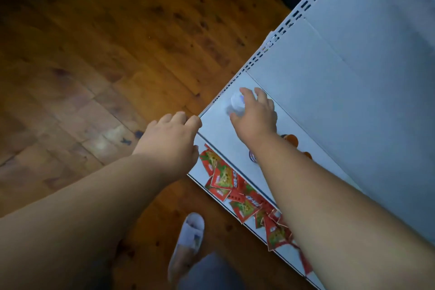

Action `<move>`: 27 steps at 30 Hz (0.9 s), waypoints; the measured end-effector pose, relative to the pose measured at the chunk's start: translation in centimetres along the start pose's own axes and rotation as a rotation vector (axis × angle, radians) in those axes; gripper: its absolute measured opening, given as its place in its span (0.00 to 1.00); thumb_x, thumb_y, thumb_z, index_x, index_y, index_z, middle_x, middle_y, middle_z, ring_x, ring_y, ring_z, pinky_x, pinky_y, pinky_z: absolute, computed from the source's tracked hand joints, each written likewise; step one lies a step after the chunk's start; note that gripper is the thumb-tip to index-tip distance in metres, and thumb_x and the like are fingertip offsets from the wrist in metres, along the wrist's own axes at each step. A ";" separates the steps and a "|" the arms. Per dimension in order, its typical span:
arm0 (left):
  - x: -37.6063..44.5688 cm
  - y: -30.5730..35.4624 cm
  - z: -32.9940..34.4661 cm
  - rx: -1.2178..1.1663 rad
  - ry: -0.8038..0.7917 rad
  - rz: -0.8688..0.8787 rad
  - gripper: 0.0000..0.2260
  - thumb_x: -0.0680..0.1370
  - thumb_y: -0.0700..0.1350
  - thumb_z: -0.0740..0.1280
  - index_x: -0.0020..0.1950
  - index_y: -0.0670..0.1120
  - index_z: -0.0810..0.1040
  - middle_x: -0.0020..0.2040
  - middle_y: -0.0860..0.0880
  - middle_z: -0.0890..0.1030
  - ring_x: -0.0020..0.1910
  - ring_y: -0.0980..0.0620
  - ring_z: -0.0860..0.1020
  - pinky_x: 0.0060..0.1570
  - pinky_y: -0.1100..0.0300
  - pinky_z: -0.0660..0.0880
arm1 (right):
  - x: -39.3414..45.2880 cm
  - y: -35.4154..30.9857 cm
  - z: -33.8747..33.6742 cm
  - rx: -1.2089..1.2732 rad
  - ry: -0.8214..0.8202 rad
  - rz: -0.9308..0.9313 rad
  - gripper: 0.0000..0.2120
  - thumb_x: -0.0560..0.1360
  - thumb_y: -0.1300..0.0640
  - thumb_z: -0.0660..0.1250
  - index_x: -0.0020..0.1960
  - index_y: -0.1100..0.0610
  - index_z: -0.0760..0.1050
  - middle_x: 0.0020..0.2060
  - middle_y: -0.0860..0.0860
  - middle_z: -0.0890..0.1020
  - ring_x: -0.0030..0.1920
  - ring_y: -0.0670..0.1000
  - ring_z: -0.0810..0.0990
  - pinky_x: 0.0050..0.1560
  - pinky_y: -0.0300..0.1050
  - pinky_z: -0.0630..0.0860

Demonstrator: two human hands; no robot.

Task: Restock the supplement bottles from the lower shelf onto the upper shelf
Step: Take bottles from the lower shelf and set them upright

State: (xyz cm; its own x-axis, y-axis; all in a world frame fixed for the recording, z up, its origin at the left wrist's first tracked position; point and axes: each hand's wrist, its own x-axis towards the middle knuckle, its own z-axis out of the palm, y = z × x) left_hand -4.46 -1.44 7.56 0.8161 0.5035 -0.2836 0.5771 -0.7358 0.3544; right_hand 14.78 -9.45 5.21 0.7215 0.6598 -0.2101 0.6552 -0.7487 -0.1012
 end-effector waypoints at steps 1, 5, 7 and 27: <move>0.7 -0.2 0.7 -0.023 0.003 0.003 0.21 0.80 0.55 0.61 0.72 0.54 0.63 0.66 0.50 0.71 0.64 0.46 0.71 0.58 0.52 0.70 | 0.9 0.2 0.7 -0.054 -0.015 -0.002 0.28 0.77 0.47 0.66 0.76 0.47 0.62 0.75 0.53 0.63 0.70 0.58 0.64 0.63 0.55 0.68; 3.3 -1.1 3.1 -0.246 0.010 -0.041 0.20 0.79 0.53 0.64 0.70 0.54 0.66 0.65 0.50 0.74 0.62 0.47 0.73 0.57 0.53 0.74 | 3.3 0.5 2.2 -0.135 0.007 -0.045 0.25 0.78 0.49 0.66 0.74 0.48 0.65 0.70 0.53 0.69 0.66 0.57 0.69 0.64 0.51 0.65; 4.2 -1.1 3.9 -0.328 0.037 -0.063 0.20 0.79 0.52 0.66 0.69 0.53 0.68 0.64 0.50 0.75 0.59 0.49 0.75 0.55 0.53 0.77 | 3.7 0.6 2.1 -0.132 0.020 -0.058 0.24 0.78 0.52 0.67 0.73 0.49 0.67 0.68 0.55 0.70 0.65 0.57 0.70 0.65 0.50 0.65; -9.2 -0.2 -10.4 -1.873 -0.310 -0.617 0.10 0.81 0.49 0.62 0.57 0.44 0.76 0.45 0.42 0.79 0.35 0.47 0.81 0.34 0.58 0.80 | -16.3 -7.9 -15.5 0.891 -0.167 0.011 0.17 0.75 0.48 0.72 0.61 0.45 0.74 0.53 0.37 0.78 0.54 0.44 0.79 0.56 0.49 0.80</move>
State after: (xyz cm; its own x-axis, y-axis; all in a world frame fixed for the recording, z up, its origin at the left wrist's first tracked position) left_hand -11.75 -1.17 19.35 0.6178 0.2245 -0.7536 0.2034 0.8801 0.4290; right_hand 1.31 -13.31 24.55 0.6391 0.6865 -0.3469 0.1824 -0.5734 -0.7987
